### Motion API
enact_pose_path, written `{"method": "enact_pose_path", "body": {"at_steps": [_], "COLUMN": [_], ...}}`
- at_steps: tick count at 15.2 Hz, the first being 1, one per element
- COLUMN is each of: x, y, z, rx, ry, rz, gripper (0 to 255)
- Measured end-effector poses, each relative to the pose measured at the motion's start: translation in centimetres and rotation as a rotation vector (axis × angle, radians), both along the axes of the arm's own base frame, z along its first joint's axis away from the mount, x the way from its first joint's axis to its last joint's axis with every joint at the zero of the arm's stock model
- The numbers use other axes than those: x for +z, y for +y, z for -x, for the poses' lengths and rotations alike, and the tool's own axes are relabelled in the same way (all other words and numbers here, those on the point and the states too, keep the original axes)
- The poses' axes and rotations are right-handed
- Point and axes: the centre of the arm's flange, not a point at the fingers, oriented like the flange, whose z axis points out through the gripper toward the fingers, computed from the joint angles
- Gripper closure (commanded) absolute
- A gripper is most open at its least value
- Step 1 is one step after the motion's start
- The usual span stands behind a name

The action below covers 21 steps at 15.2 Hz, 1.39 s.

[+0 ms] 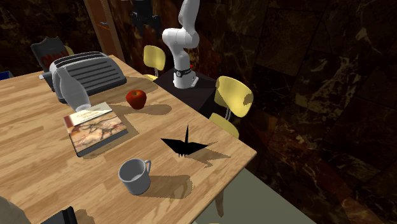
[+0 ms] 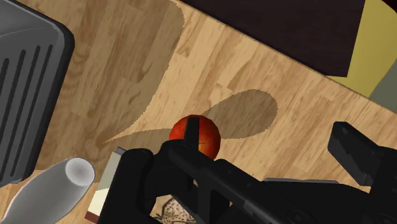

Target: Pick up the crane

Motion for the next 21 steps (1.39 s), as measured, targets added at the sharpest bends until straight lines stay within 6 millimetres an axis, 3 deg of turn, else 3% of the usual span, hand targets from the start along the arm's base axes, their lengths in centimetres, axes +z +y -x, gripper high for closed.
{"method": "enact_pose_path", "body": {"at_steps": [2, 7, 21], "x": [-0.2, -4.1, -14.1], "y": [0.3, 3.0, 13.5], "z": [-0.3, -3.7, -13.4], "rx": [0.003, 0.03, 0.114], "ry": [-0.002, -0.026, -0.107], "rz": [-0.002, -0.017, -0.065], "gripper": [0, 0, 0]}}
